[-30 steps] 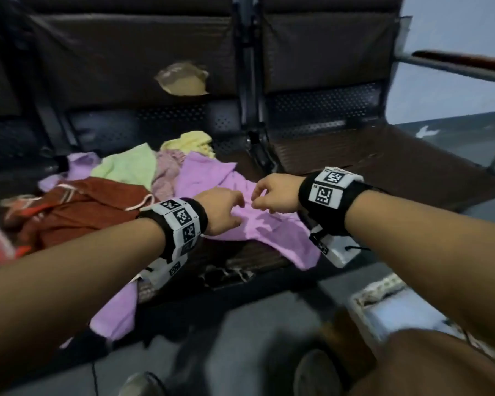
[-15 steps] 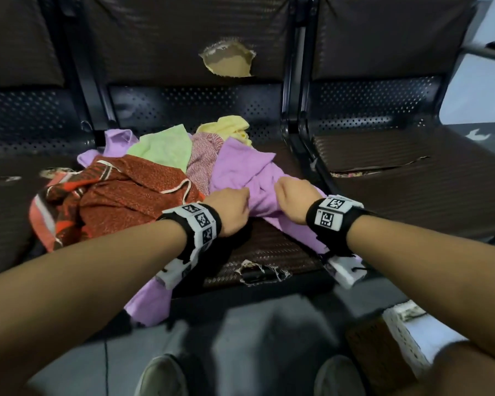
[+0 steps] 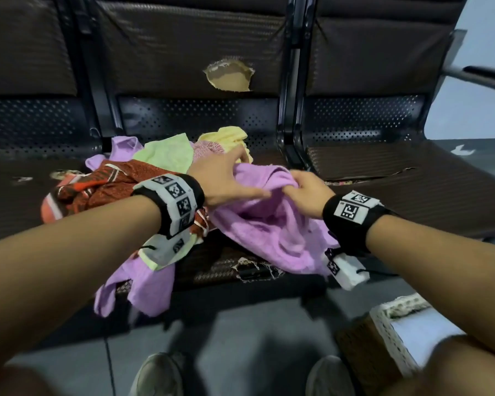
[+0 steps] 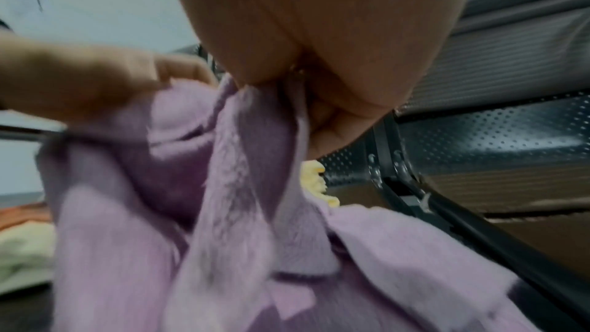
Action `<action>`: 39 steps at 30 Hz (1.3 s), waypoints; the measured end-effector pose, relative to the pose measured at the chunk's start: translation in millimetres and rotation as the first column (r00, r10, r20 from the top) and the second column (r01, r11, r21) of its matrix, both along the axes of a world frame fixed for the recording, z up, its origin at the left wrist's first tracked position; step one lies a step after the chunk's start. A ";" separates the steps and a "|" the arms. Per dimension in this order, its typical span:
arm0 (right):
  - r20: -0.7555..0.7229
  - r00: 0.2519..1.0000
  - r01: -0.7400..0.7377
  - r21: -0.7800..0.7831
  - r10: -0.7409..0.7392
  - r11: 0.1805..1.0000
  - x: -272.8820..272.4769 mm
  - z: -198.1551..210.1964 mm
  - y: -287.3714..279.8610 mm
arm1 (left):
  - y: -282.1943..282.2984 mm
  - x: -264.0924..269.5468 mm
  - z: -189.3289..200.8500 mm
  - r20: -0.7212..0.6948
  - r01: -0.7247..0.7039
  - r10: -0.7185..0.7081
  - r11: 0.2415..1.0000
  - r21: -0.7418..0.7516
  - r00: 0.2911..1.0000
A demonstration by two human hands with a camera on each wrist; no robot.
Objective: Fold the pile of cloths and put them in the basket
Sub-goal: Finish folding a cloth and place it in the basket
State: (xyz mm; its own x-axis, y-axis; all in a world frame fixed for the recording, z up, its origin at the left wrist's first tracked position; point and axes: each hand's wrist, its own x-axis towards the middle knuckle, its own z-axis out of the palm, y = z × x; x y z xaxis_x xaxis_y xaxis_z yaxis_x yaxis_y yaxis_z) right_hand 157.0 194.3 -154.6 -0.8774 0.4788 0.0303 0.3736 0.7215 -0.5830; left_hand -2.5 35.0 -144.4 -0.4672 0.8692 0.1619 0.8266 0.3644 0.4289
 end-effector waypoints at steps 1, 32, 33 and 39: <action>-0.067 0.998 -0.009 -0.006 0.008 1.000 -3.1 7.7 -2.1 | -3.3 1.1 -3.4 -0.140 0.005 -0.017 0.996 -0.085 0.990; -0.142 0.954 0.179 -0.437 -0.264 0.882 -4.3 54.6 -13.2 | -21.4 25.2 11.0 0.325 -0.257 0.211 0.960 0.108 0.922; -0.111 0.967 0.152 -0.479 -0.231 0.865 -3.7 55.6 -14.8 | -21.1 24.3 12.2 0.343 -0.257 0.196 0.956 0.141 0.919; -0.263 0.932 0.241 -0.063 -0.249 0.968 8.8 51.1 -0.4 | -29.8 19.3 10.0 0.434 -0.171 0.104 0.978 0.117 0.895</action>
State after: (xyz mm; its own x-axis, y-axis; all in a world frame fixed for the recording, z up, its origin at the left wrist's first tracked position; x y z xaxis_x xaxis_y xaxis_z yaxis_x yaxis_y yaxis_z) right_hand 165.8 193.8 -103.4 -0.6943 0.6821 0.2296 0.3645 0.6084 -0.7050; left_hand 16.8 5.1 -134.3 -0.6334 0.7726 0.0438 0.5006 0.3659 0.7845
